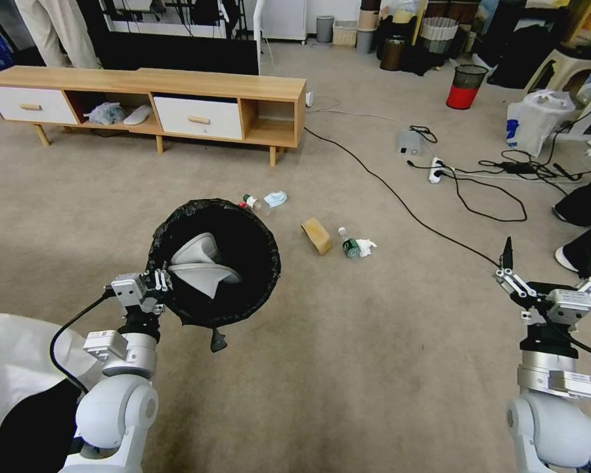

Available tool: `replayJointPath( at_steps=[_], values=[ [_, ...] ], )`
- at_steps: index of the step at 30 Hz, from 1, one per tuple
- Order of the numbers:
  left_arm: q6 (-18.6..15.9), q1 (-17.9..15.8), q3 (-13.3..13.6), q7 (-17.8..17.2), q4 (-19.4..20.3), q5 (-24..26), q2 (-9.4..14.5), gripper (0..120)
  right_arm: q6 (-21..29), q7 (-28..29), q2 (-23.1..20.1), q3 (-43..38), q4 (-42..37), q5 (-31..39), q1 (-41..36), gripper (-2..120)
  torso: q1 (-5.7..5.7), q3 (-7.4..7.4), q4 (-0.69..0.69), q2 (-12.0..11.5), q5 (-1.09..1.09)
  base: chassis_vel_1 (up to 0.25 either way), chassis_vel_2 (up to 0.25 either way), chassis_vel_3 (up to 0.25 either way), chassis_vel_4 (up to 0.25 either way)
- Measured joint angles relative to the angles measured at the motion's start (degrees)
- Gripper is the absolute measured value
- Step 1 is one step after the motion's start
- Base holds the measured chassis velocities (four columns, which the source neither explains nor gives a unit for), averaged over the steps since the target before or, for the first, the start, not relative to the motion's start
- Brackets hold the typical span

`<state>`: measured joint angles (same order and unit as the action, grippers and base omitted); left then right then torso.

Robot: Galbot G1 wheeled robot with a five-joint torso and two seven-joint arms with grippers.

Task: Pick up the trash bin and place the garbage on the floor into it.

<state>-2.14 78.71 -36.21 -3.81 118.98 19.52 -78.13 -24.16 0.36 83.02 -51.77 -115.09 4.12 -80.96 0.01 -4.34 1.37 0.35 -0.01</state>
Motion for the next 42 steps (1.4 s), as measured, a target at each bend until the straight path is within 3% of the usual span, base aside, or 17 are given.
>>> replayJointPath(
  at_steps=[42],
  values=[
    [0.14,-0.47,-0.02,0.00,-0.54,0.20,-0.16,4,-0.24,-0.26,0.26,0.21,1.02,-0.10,0.60,100,0.00,0.00,0.01,0.00,0.01,-0.125,0.124,0.123,-0.119]
  ],
)
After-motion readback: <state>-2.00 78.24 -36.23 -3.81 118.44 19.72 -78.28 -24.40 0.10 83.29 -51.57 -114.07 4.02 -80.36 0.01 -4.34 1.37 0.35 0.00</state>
